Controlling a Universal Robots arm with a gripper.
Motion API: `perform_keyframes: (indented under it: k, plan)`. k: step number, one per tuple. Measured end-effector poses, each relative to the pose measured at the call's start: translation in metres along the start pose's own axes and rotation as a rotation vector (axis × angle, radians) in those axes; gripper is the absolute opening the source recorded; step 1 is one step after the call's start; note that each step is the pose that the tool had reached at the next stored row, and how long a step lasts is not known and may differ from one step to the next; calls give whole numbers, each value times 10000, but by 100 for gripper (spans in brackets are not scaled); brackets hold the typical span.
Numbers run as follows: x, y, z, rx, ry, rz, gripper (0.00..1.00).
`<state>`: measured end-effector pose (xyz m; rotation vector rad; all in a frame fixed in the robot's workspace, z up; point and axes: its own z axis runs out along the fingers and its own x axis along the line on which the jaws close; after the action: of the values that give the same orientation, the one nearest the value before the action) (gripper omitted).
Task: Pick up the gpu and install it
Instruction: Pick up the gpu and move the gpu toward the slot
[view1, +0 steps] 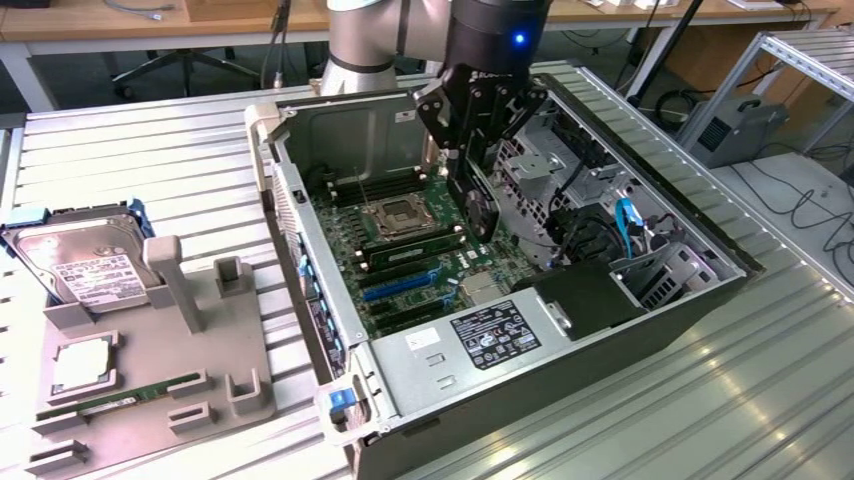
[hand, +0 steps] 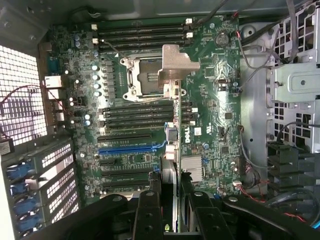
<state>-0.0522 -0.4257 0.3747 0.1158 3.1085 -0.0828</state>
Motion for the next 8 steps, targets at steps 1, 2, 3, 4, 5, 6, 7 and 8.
perform_keyframes:
  k: [1, 2, 3, 4, 5, 6, 7, 8]
  plan:
    - [-6, 13, 6, 10, -1, 0, 26]
    - [-10, 26, 12, 18, -1, -1, 26]
    - [-15, 37, 14, 23, -1, -2, 26]
    - [-18, 46, 16, 24, -2, -2, 26]
    - [-23, 54, 16, 26, -2, 0, 26]
    - [-25, 55, 16, 26, -2, 0, 26]
    - [-26, 55, 16, 25, -2, -1, 26]
    - [-27, 56, 16, 25, -2, -1, 26]
